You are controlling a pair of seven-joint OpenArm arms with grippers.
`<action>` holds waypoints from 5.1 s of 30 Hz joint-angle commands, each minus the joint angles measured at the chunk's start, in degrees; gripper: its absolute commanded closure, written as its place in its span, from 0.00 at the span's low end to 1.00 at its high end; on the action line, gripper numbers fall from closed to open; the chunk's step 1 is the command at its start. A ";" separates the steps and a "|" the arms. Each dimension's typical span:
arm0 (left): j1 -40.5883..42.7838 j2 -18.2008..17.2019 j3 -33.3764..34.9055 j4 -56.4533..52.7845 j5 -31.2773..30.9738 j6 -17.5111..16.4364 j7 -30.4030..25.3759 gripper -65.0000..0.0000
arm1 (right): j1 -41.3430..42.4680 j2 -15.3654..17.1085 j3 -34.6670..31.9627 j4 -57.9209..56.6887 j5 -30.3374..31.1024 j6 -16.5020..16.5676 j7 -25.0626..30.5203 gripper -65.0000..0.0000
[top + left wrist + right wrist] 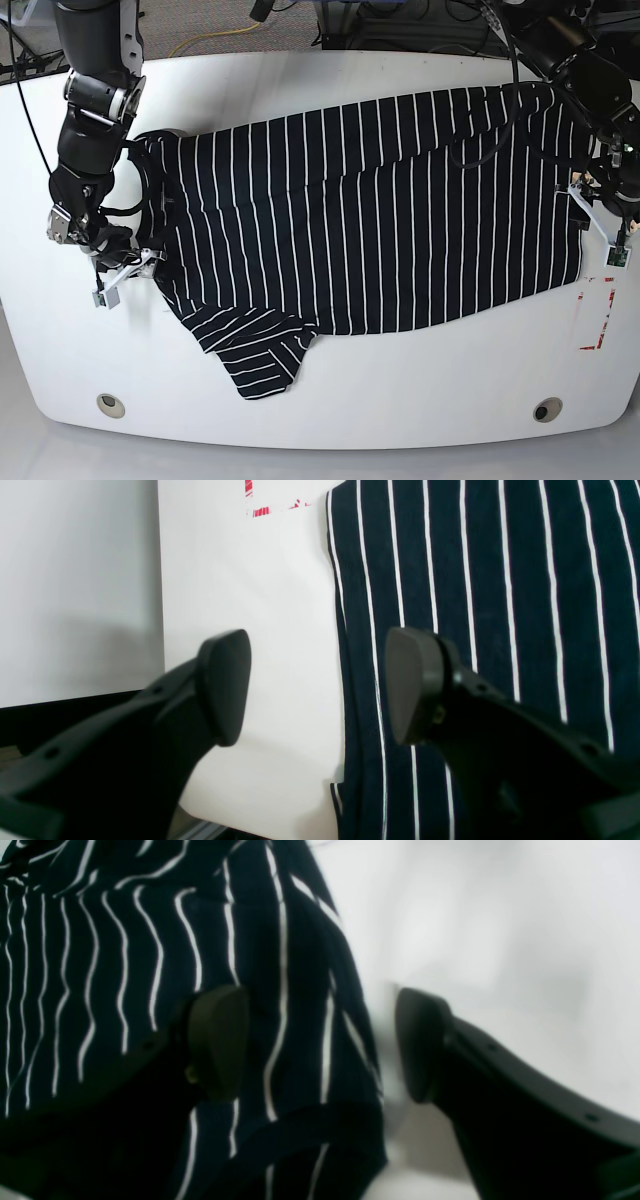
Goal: Fold the T-shirt properly
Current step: 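Regrasp the shirt's side edges with both grippers, then lift the shirt with both grippers and pull it toward the table edge, then lay the shirt down and drag it back across the table with both grippers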
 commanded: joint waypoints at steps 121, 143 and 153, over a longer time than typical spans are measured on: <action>-49.40 -0.12 8.91 -4.49 -0.51 4.67 4.61 1.00 | 43.16 8.99 -12.84 23.15 0.07 3.09 -23.76 1.00; -28.75 1.72 14.18 2.01 -0.68 -0.03 5.57 1.00 | 24.08 11.18 3.24 23.32 5.00 3.09 -36.68 1.00; -12.48 4.10 13.74 3.07 -0.77 -0.03 5.49 1.00 | 3.77 12.50 3.16 24.03 27.76 3.09 -37.30 1.00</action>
